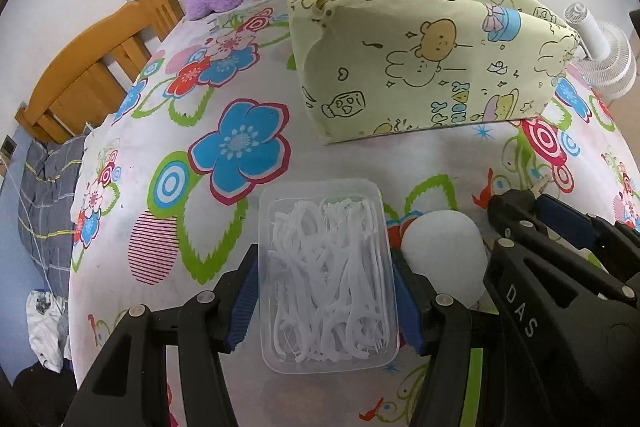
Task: Organize rigid objects
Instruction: 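Close the left tool on the floss-pick box while the right tool grasps the black key, then carry the floss-pick box with the left tool while the right tool carries the key over the box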
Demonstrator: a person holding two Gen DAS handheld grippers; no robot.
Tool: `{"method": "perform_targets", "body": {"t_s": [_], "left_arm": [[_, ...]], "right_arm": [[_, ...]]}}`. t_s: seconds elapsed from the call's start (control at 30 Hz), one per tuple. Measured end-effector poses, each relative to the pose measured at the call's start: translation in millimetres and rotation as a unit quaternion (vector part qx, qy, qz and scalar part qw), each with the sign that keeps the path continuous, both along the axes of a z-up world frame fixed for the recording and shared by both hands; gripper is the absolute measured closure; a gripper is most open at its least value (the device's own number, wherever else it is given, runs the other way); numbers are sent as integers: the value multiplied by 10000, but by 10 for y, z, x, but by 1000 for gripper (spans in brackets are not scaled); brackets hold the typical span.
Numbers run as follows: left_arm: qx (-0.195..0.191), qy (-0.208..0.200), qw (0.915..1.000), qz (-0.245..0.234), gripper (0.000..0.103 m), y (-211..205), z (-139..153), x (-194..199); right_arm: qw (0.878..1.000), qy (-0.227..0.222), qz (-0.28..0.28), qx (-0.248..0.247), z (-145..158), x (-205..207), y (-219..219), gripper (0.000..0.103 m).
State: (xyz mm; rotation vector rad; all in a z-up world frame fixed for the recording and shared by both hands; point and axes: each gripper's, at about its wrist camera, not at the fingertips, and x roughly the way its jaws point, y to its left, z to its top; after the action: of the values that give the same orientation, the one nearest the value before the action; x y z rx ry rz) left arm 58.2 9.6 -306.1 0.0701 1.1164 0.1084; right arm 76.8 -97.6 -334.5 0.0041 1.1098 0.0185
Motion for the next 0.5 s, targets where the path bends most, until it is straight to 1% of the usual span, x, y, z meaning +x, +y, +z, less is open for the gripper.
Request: {"method": "perform_targets", "body": {"t_s": [0.2, 0.5], "left_arm": [[-26, -5, 10000, -42, 41, -9, 31, -27], [-45, -228, 9997, -118, 41, -29, 236, -60]], "right_arm": [[10000, -48, -38, 10, 32, -26, -16, 63], [9997, -220, -127, 46, 269, -63, -47, 63]]}}
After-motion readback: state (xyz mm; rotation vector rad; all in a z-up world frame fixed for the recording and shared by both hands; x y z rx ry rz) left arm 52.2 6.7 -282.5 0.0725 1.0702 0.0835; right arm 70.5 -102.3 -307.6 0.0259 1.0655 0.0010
